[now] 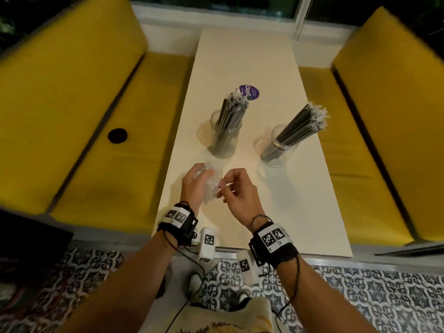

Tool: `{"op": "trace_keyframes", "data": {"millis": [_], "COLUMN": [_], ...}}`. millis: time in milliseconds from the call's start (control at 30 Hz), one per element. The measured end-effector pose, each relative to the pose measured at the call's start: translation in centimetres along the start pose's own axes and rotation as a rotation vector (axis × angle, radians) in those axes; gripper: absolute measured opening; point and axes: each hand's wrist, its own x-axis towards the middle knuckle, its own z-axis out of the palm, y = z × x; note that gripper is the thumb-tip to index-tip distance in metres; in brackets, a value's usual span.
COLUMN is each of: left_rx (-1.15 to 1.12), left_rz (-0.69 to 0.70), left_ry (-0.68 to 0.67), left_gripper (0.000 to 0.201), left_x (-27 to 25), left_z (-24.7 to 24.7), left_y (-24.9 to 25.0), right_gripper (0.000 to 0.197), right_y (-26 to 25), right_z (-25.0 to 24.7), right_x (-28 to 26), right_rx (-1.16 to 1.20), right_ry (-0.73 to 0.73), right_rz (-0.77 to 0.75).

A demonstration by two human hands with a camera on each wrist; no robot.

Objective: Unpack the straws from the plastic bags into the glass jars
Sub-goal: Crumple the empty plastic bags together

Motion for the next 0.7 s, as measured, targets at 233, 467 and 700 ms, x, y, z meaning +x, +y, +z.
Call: {"op": "trace_keyframes", "data": {"millis": [233, 467, 700], "left_rx": [0.135, 0.244, 0.462], "left_rz": [0.059, -0.124, -0.394], "left_ry": [0.265, 0.443, 0.539], "left_gripper": [0.002, 0.013, 0.025], "left_x": [-6.3, -14.8, -15.6], "left_z": [-4.4, -10.9, -18.4], "left_y": [-4.6, -14.2, -22.6], "right_gripper": [0.016, 0.025, 0.028], "right_y": [2.5, 8.0, 19.2], "right_z": [1.9, 5.5, 6.4], "right_x": [-4.5, -12.7, -16.8], "right_rx": [-0.076, -0.106, -0.354], "right_ry": [-0.256, -0.645, -0.789], "right_rz": [0.031, 0.068, 0.305]}}
